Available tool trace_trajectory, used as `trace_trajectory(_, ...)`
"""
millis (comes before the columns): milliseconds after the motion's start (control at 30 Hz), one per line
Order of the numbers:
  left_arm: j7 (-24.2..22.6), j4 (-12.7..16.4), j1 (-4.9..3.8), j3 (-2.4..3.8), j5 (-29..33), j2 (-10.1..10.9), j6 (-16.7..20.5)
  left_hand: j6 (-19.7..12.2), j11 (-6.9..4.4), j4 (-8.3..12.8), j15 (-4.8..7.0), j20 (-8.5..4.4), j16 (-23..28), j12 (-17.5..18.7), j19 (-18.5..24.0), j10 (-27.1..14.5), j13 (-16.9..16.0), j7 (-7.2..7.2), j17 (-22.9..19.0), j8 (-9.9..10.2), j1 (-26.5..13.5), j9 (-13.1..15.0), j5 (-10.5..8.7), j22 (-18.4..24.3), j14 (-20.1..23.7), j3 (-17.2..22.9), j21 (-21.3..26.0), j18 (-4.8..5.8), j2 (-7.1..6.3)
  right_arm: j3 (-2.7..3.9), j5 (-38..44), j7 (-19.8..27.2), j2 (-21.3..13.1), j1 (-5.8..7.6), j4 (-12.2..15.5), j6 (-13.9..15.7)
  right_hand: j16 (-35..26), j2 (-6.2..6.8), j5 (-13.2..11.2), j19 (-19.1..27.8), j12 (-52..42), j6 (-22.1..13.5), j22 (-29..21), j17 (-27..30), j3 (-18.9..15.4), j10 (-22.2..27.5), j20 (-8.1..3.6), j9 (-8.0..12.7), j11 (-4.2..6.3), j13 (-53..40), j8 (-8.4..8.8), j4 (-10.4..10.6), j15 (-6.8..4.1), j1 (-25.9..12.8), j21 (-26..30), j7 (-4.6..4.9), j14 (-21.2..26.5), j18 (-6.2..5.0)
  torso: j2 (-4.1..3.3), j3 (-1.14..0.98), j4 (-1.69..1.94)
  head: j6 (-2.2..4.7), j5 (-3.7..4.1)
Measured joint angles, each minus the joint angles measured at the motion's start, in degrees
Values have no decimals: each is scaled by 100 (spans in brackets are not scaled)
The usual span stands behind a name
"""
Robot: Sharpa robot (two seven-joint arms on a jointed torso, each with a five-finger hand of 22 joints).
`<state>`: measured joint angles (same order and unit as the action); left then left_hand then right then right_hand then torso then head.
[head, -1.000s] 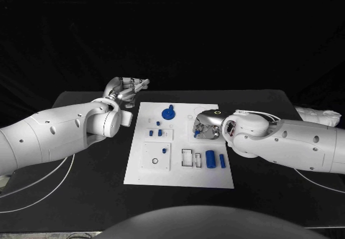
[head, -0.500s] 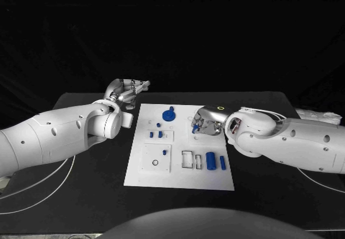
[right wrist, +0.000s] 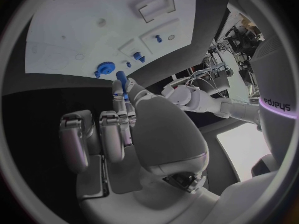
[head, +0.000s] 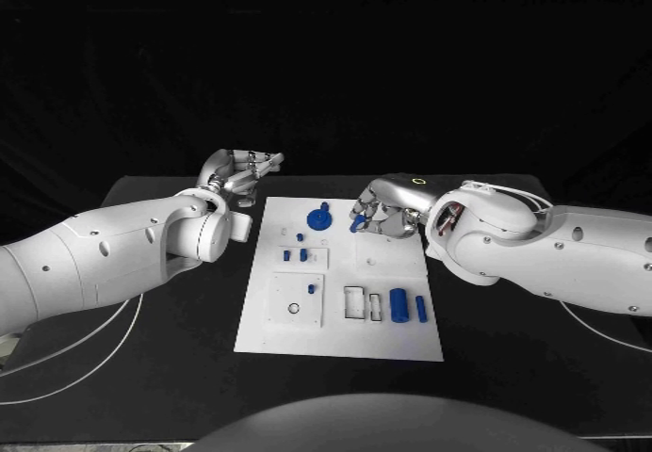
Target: Assemble the parts on the task board
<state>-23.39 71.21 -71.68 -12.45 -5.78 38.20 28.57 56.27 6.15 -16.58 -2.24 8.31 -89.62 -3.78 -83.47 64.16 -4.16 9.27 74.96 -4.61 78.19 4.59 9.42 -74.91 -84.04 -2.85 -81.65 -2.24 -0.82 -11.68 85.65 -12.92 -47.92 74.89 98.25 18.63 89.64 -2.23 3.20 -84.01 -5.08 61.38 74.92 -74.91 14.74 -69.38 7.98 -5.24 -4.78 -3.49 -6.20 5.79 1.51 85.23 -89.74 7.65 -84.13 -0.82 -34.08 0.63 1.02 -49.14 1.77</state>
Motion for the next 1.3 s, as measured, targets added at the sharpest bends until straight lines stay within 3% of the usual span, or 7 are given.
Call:
trace_trajectory(167,0,-13,1,0,-1,-19,-2,-18,8,7,0,0,0,0,0,-9,0,-18,0,0,14,0,0,0,0,-7,0,1,14,-2,-208,57,274,3,22,-95,0,0,-3,0,26,0,0,0,14,0,0,0,0,-1,0,14,0,0,0,0,0,0,-2,-4,5,3,-50)
trace_trajectory(333,-1,-34,2,0,-3,-36,-4,-18,8,7,0,0,0,0,0,-8,0,-18,0,0,14,0,0,0,0,-7,0,0,14,2,-320,146,629,-60,-23,-210,0,1,-4,0,53,0,0,0,14,0,0,0,0,-1,0,14,0,-1,0,0,0,0,-4,-3,10,-7,-179)
trace_trajectory(700,-1,-96,3,0,-22,-83,-6,-18,8,7,0,0,0,0,0,-8,0,-17,0,0,14,0,0,0,0,-7,0,0,14,-3,-282,400,1272,-498,-321,-426,0,1,-22,0,77,0,-1,1,47,0,0,0,0,-1,16,14,1,-1,0,0,0,0,-4,5,10,-83,-405)
trace_trajectory(1000,-3,-118,3,0,-59,-98,-11,-18,8,7,0,0,0,0,0,-8,0,-17,0,0,14,0,0,0,0,-7,0,0,14,-1,1,570,1577,-814,-628,-579,0,26,-25,0,111,1,-1,1,46,22,1,0,-22,-2,38,14,0,23,0,0,0,0,-4,7,1,-87,-431)
trace_trajectory(1300,-5,-128,3,0,-81,-103,-18,-39,8,-8,0,0,0,0,0,-8,0,3,0,0,14,0,0,0,0,-23,0,0,14,-2,487,624,1685,-907,-734,-719,0,33,-26,0,111,23,-2,-1,78,21,1,0,-22,-2,81,14,0,30,0,14,0,0,-3,1,-3,-87,-422)
